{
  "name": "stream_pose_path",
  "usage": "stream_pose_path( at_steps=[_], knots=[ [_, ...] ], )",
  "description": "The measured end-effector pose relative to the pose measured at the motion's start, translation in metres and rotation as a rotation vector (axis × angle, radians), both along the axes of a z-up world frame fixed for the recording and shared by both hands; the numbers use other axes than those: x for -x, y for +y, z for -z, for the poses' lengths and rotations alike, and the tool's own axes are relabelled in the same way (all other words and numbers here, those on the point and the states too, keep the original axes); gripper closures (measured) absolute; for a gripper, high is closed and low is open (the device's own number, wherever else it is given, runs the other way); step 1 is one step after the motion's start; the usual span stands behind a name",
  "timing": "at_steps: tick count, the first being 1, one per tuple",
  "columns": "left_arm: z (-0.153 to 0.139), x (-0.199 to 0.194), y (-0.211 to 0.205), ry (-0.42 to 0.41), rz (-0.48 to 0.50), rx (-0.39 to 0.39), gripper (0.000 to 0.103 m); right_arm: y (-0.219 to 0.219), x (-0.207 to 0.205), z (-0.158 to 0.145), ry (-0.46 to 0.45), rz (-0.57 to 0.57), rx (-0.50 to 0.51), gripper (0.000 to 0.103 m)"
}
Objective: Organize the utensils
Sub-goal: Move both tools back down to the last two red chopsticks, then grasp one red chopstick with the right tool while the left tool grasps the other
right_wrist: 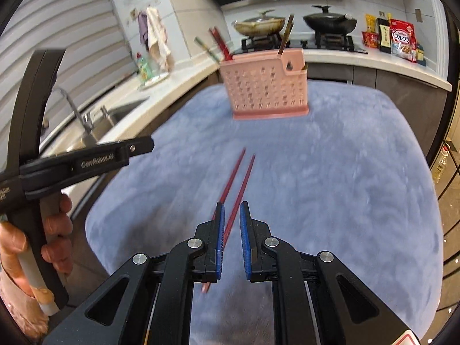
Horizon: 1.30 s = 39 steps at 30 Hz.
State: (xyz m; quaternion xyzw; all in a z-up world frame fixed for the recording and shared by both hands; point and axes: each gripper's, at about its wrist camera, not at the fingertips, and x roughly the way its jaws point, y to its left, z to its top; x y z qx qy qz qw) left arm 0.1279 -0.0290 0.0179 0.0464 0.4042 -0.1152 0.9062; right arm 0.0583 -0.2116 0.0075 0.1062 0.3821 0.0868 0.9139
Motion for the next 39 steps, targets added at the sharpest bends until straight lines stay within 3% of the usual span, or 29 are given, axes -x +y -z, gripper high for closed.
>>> stream_pose_path(
  at_steps=[8,15,30,35,39],
  knots=[
    [0.045,0.027,0.015,0.076,-0.034,-0.026,0.067,0.040,0.027,0.051,0.090,-0.070,0.039,0.091],
    [0.062,0.040,0.031,0.102,-0.072,-0.021,0.060,0.054,0.026,0.070,0.130,-0.088,0.038,0.091],
    [0.080,0.053,0.034,0.142,-0.069,-0.022,0.059,0.049,0.012,0.089,0.159,-0.024,0.026,0.084],
    [0.082,0.054,0.028,0.147,-0.053,-0.016,0.059,0.045,0.013,0.089,0.154,-0.010,0.039,0.094],
    [0.083,0.056,0.017,0.140,-0.028,-0.008,0.048,0.027,0.017,0.087,0.155,0.053,0.026,0.096]
  ],
)
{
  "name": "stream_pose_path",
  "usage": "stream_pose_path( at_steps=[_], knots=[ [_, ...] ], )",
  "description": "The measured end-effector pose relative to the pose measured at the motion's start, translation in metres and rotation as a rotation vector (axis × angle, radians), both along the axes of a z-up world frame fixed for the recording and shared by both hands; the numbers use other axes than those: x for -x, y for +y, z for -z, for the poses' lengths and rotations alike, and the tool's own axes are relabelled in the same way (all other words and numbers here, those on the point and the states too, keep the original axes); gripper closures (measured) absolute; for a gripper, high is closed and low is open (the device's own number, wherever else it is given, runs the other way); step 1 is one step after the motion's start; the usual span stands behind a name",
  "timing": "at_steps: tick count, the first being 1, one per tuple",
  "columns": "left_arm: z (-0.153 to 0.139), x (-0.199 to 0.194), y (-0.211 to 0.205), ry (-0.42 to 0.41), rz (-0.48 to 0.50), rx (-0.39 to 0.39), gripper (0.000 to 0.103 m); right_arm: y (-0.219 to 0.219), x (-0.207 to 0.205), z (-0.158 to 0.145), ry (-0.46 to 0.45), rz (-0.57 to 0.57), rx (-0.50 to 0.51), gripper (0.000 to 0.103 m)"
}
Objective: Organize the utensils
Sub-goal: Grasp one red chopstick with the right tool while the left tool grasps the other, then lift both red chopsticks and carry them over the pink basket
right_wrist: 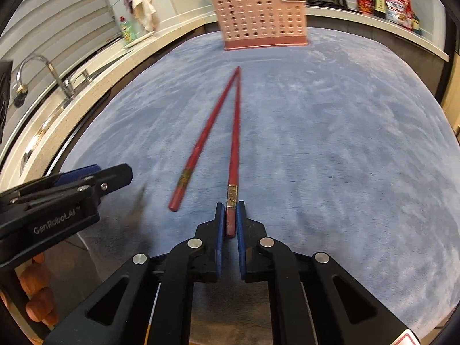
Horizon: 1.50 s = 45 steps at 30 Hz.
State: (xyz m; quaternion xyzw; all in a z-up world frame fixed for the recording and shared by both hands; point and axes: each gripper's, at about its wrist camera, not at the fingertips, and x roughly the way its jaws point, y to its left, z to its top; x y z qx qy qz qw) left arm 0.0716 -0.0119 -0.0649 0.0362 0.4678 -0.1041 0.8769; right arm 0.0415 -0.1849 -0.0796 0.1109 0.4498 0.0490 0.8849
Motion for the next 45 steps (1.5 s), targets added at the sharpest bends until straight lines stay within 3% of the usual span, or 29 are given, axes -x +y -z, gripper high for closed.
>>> stream_pose_path(
  at_steps=[9,16,19,27,37,45],
  knots=[
    [0.011,-0.001,-0.037,0.032,0.080,0.030,0.046,-0.043,0.013,-0.009,-0.019,0.108,-0.026,0.096],
    [0.024,-0.004,-0.049,0.056,0.074,0.008,0.051,-0.051,0.016,-0.007,-0.019,0.118,-0.038,0.096],
    [0.024,-0.003,-0.050,0.049,0.069,-0.002,0.058,-0.051,0.018,-0.006,-0.019,0.116,-0.042,0.096],
    [0.023,-0.003,-0.051,0.054,0.088,-0.008,0.095,-0.052,0.019,-0.005,-0.019,0.117,-0.049,0.096],
    [0.017,0.004,-0.054,0.058,0.107,-0.008,0.096,-0.056,0.024,-0.011,-0.038,0.116,-0.052,0.096],
    [-0.013,0.009,-0.052,0.020,0.112,0.016,0.096,-0.070,0.025,-0.041,-0.104,0.126,-0.052,0.096]
  ],
)
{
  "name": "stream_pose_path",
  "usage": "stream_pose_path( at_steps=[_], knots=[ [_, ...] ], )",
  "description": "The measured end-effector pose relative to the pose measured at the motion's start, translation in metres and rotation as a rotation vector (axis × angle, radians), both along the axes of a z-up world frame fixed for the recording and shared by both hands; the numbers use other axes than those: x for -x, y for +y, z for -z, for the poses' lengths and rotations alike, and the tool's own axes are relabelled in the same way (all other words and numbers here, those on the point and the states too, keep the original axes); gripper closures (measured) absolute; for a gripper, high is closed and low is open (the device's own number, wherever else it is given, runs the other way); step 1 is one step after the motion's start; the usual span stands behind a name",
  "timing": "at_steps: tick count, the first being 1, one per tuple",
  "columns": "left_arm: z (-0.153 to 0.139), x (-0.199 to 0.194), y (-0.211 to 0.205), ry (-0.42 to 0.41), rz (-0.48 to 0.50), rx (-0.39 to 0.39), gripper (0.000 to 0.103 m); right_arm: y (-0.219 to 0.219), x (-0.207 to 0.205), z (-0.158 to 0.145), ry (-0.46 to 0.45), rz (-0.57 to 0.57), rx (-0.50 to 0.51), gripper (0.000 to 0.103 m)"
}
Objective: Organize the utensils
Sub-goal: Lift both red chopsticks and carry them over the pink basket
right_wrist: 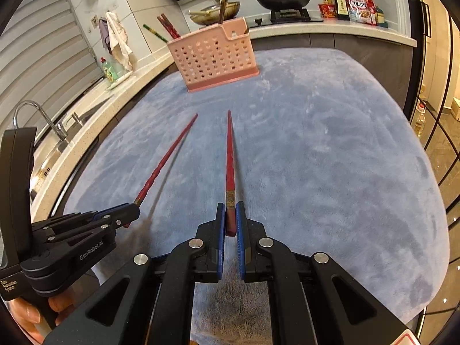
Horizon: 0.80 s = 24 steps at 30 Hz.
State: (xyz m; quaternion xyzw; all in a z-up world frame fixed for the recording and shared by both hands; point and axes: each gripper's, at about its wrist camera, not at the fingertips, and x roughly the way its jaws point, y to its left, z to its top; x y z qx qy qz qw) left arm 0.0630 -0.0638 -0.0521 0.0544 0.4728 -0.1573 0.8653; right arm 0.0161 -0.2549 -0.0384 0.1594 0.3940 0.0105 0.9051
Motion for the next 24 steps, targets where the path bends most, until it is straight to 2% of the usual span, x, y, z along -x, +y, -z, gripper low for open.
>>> stream_pose_path(
  at_steps=[14,24],
  knots=[
    [-0.089,-0.037,0.011,-0.141,-0.011,0.088,0.096,-0.038,-0.033,-0.095,-0.204,0.046,-0.001,0.096],
    [-0.138,-0.087,0.012,-0.200,-0.037,0.133,0.096,-0.057,-0.074,-0.142,-0.299,0.074,-0.024,0.096]
  ],
)
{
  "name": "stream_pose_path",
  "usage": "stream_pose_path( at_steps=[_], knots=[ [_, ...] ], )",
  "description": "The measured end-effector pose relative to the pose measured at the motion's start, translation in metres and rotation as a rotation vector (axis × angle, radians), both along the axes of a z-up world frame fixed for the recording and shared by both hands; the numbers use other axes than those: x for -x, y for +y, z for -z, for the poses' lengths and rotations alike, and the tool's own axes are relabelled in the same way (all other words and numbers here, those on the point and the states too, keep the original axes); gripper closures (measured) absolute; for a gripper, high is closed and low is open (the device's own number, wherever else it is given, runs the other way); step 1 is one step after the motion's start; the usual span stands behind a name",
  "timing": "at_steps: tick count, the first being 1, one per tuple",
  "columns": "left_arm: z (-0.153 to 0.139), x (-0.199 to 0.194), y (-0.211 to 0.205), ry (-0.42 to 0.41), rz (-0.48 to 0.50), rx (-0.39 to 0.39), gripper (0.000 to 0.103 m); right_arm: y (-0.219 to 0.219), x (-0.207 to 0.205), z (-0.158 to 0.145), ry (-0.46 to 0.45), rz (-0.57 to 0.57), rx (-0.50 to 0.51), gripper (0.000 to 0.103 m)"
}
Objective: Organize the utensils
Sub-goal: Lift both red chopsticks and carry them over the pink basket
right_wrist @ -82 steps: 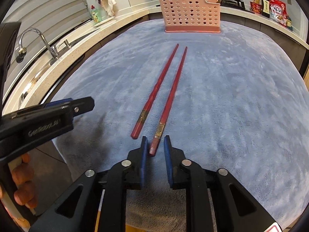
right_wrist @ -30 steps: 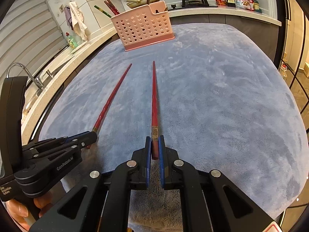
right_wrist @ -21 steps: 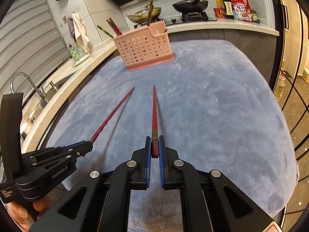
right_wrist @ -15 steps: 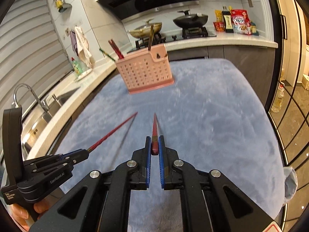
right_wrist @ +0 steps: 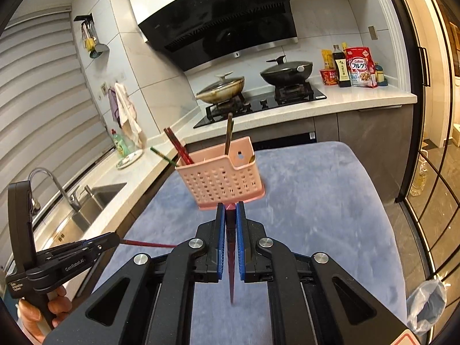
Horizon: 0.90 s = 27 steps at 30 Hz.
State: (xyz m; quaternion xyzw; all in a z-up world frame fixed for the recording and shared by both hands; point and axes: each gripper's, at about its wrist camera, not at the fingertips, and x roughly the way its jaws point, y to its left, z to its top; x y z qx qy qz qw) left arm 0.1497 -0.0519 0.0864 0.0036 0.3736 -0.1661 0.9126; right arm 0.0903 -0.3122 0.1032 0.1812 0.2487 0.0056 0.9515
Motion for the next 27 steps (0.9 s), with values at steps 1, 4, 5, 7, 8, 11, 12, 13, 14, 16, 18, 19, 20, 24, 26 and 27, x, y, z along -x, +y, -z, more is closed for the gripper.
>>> stream_pose_path(
  at_steps=[1,4,5,7,8,11,12,13,14,16,18,19,20,24,26,27],
  knots=[
    [-0.003,-0.004,0.000,-0.003,-0.001,0.002,0.096,-0.001,-0.003,-0.002,-0.005,0.000,-0.005,0.096],
    [-0.016,-0.017,-0.003,-0.025,-0.006,0.001,0.096,-0.003,-0.015,-0.014,-0.027,0.002,-0.015,0.096],
    [-0.022,-0.022,-0.004,-0.037,-0.006,0.002,0.096,-0.005,-0.020,-0.018,-0.038,0.001,-0.016,0.096],
    [-0.033,-0.029,-0.005,-0.053,-0.005,0.013,0.096,-0.007,-0.028,-0.027,-0.057,0.002,-0.020,0.096],
    [-0.041,-0.034,-0.006,-0.064,-0.004,0.022,0.096,-0.008,-0.033,-0.034,-0.070,0.003,-0.022,0.096],
    [-0.064,-0.051,-0.010,-0.104,-0.010,0.033,0.096,-0.012,-0.049,-0.052,-0.107,0.006,-0.027,0.096],
    [-0.071,-0.056,-0.012,-0.118,-0.013,0.033,0.096,-0.013,-0.055,-0.058,-0.120,0.008,-0.027,0.096],
    [-0.078,-0.061,-0.013,-0.133,-0.014,0.034,0.096,-0.014,-0.061,-0.064,-0.133,0.012,-0.026,0.096],
    [-0.087,-0.067,-0.016,-0.151,-0.016,0.037,0.096,-0.015,-0.069,-0.072,-0.150,0.016,-0.022,0.096],
    [-0.101,-0.078,-0.019,-0.179,-0.022,0.043,0.096,-0.017,-0.082,-0.083,-0.172,0.022,-0.016,0.096],
    [-0.116,-0.091,-0.023,-0.209,-0.030,0.049,0.096,-0.016,-0.099,-0.096,-0.193,0.025,-0.011,0.096],
    [-0.122,-0.097,-0.024,-0.223,-0.032,0.052,0.096,-0.016,-0.105,-0.100,-0.201,0.025,-0.008,0.096],
    [-0.129,-0.104,-0.026,-0.239,-0.036,0.054,0.096,-0.016,-0.113,-0.106,-0.213,0.028,-0.002,0.096],
    [-0.151,-0.131,-0.032,-0.296,-0.055,0.061,0.096,-0.017,-0.143,-0.124,-0.245,0.036,0.010,0.096],
    [-0.158,-0.142,-0.034,-0.316,-0.061,0.072,0.096,-0.017,-0.158,-0.129,-0.251,0.041,0.010,0.096],
    [-0.160,-0.147,-0.035,-0.323,-0.064,0.075,0.096,-0.018,-0.166,-0.131,-0.254,0.043,0.011,0.096]
  ],
)
